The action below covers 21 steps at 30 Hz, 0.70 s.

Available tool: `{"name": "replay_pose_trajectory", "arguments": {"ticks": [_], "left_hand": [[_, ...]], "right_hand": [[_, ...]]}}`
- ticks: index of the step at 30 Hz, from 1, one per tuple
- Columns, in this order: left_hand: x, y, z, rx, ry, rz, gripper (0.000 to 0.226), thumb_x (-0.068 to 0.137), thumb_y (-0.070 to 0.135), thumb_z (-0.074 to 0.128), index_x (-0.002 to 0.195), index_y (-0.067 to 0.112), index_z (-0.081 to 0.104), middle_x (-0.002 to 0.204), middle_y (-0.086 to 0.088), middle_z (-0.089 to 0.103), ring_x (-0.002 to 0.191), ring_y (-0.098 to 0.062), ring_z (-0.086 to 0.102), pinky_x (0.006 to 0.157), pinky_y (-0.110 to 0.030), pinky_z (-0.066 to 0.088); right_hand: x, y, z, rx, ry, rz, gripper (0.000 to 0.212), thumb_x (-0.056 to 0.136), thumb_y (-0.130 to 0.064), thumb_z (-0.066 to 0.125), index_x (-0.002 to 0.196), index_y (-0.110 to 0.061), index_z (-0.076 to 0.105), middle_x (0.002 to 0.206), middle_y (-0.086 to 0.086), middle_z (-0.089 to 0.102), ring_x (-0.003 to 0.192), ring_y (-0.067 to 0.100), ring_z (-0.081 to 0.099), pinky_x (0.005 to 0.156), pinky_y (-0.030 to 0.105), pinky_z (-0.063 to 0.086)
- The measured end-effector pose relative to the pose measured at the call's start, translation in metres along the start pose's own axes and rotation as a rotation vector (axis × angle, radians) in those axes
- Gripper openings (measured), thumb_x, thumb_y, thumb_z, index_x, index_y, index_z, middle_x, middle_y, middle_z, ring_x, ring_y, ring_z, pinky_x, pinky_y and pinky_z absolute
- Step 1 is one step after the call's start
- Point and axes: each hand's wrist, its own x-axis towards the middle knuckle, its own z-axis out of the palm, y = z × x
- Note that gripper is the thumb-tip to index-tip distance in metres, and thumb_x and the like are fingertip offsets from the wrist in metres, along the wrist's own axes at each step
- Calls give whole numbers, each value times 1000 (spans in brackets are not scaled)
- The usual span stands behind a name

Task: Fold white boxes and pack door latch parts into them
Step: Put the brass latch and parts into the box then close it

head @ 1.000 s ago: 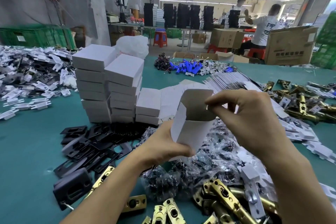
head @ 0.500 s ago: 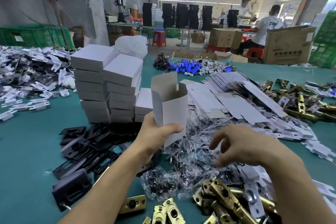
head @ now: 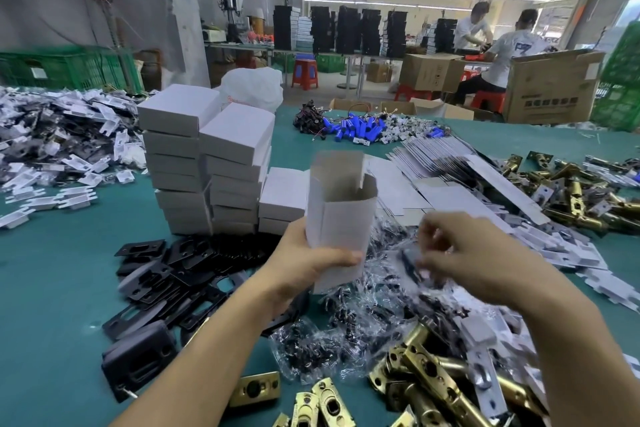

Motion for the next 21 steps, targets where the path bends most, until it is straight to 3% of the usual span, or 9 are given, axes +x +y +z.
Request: {"name": "replay_pose_trajectory", "arguments": {"ticks": [2,4,7,8,10,14,18,21], "left_hand": [[-2,-1,0,82,-107,-23,52,55,20,85,104,17,67,84,7,74,81,-9,71,70,-25,58],[-3,-2,2,135,-172,-22,50,56,20,85,103,21,68,82,11,72,81,-7,70,74,-26,57],[-4,-2,2,158,-188,-22,46,58,19,83,102,23,68,80,12,71,79,-5,69,73,-25,56],[-4,-2,2,159,-190,-24,47,58,19,82,102,22,68,80,12,71,79,-5,69,73,-25,55],[-4,-1,1,158,-207,-22,48,57,17,80,103,21,67,80,11,71,79,-6,68,73,-25,54],[-7,1,2,195,-313,-1,53,61,12,80,113,12,66,93,0,70,88,-13,66,76,-28,55],[-10,3,3,199,-353,5,52,65,12,80,113,21,65,101,-3,67,95,-17,65,83,-34,55],[-10,3,3,190,-355,16,51,65,11,80,112,23,64,103,-5,67,96,-18,64,85,-38,56]], "right_hand": [[-3,-6,-5,206,226,-95,19,92,-14,65,80,-20,53,73,4,70,53,12,68,43,24,48],[-6,-16,-9,334,423,-256,19,91,-13,67,82,-23,54,72,2,68,53,13,65,44,27,53],[-11,-25,-11,415,555,-454,14,90,-14,67,89,-23,56,70,2,65,56,24,59,47,41,52],[-12,-26,-11,420,564,-490,11,89,-16,66,91,-22,57,70,1,64,57,27,58,49,47,50],[-13,-28,-10,395,525,-521,8,88,-19,65,94,-23,62,73,-4,66,59,22,60,53,47,51],[-10,-33,2,289,440,-510,10,88,-10,68,93,-19,72,81,-14,72,79,-2,68,68,25,57],[-7,-41,17,330,340,-514,10,93,-24,63,92,-29,55,72,-10,71,70,4,66,57,22,50],[-4,-40,21,320,317,-458,19,92,-23,66,90,-31,49,79,-8,71,77,5,66,65,31,54]]}}
